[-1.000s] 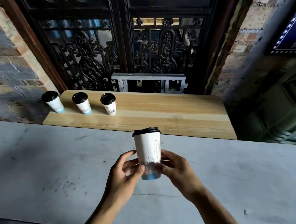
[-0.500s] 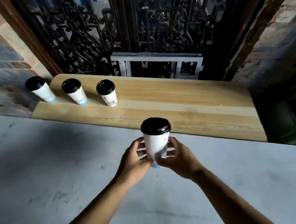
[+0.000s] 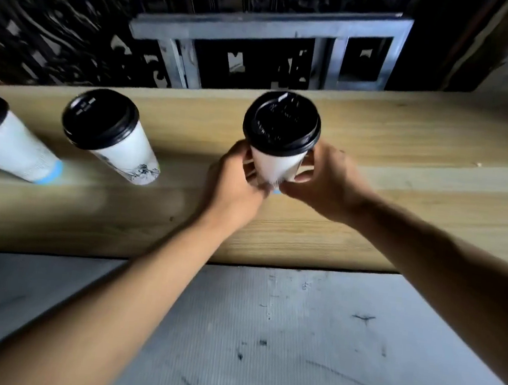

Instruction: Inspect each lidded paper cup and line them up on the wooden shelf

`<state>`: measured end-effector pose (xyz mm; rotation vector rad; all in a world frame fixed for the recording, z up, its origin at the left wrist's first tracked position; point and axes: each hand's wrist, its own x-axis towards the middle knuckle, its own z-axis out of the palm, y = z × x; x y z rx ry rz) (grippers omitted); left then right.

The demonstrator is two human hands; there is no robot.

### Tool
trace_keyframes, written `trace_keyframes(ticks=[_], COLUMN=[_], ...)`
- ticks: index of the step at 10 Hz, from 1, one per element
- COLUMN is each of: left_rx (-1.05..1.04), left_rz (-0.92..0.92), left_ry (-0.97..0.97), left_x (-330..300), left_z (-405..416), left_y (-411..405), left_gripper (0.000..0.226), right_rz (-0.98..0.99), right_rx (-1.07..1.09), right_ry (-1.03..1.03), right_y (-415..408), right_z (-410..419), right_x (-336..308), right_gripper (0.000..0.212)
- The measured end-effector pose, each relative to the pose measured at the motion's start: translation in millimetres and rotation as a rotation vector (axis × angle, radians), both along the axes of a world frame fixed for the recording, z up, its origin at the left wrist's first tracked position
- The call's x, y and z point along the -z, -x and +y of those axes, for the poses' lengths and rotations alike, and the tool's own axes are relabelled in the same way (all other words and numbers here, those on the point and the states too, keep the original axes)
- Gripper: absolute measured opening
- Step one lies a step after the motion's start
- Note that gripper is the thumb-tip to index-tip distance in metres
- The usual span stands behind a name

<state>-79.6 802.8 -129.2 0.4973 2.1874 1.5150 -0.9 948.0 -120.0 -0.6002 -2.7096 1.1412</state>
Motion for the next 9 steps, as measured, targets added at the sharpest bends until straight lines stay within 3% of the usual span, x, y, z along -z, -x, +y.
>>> trace_keyframes(ticks=[3, 7, 8, 9], left_rx=[0.03, 0.053, 0.057, 0.01], left_rz=[0.057, -0.003, 0.008, 0.005], left_ry=[-0.002, -0.02, 0.019, 0.088], left_x=[23.3, 32.5, 33.2, 32.6], left_z=[13.0, 1.1, -6.4, -11.9], left_y=[22.1, 12.5, 4.2, 0.4], left_gripper=[0.052, 0.06, 0.08, 0.083], right_rz=[0.096, 0.06, 0.043, -0.034], right_rx=[0.011, 0.134, 0.176, 0.212], right_ry=[0.044, 0.044, 0.035, 0.009], right_y=[13.6, 0.7, -11.7, -20.7], right_z=[10.5, -5.0, -13.5, -24.0], right_x=[24.5, 41.3, 45.5, 43.2], right_gripper=[0.05, 0.043, 0.071, 0.082])
